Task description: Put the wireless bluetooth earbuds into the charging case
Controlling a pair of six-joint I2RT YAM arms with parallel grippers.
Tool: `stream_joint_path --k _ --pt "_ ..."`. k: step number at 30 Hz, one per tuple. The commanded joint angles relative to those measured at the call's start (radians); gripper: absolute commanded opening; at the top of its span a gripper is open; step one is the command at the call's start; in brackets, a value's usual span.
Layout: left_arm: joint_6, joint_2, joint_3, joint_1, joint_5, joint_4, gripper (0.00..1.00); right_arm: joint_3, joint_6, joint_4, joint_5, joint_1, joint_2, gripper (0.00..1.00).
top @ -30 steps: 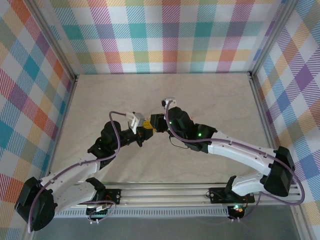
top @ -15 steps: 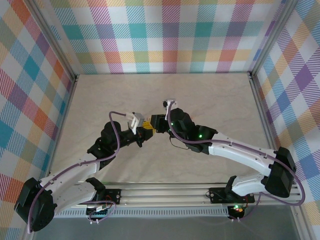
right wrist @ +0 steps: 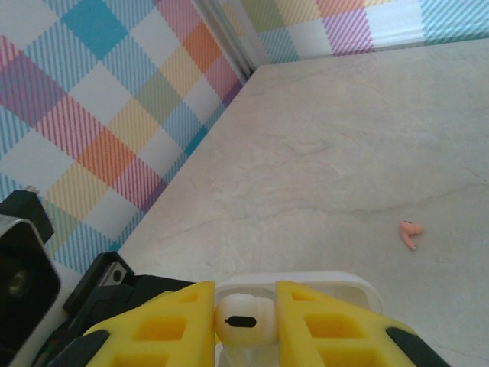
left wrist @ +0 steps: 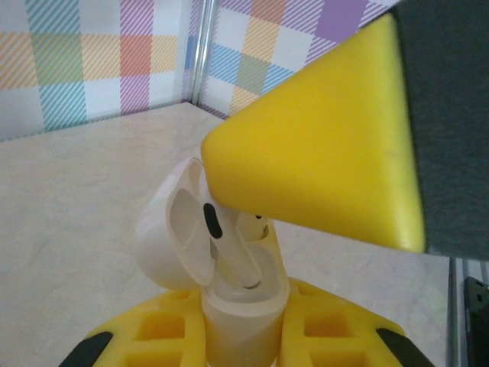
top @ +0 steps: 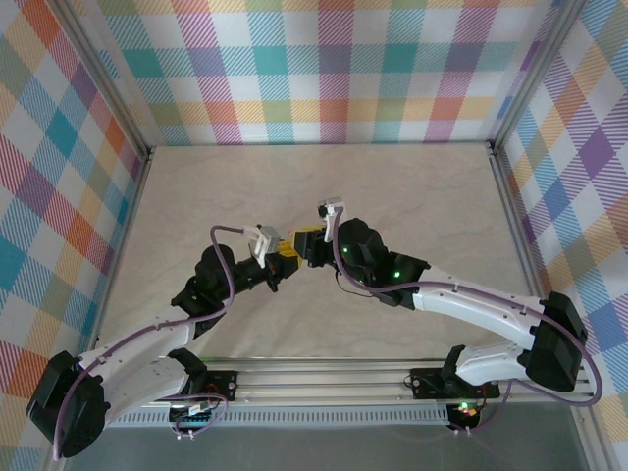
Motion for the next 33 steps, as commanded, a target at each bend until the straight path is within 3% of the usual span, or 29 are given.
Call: stream_joint_path --k 1,15,26,33 --pt "0.046 -0.027 0.000 -0.010 0.008 0.247 0.00 -0.029 -0.014 0.021 -0.082 0.025 -0.012 0.25" --pt "0.068 -0.012 0.011 -0.010 0.028 0.242 0.00 -0.040 -0.011 -0.013 -0.006 0.023 -0.053 0.27" --pt "0.068 -0.032 0.037 -0.010 0.035 0.208 0.00 -0.020 -0.003 -0.099 -0.005 0.024 -0.026 0.33" --pt "0.082 -0.041 0.038 -0.010 0.039 0.180 0.00 0.009 0.016 -0.155 0.024 0.024 -0.023 0.42"
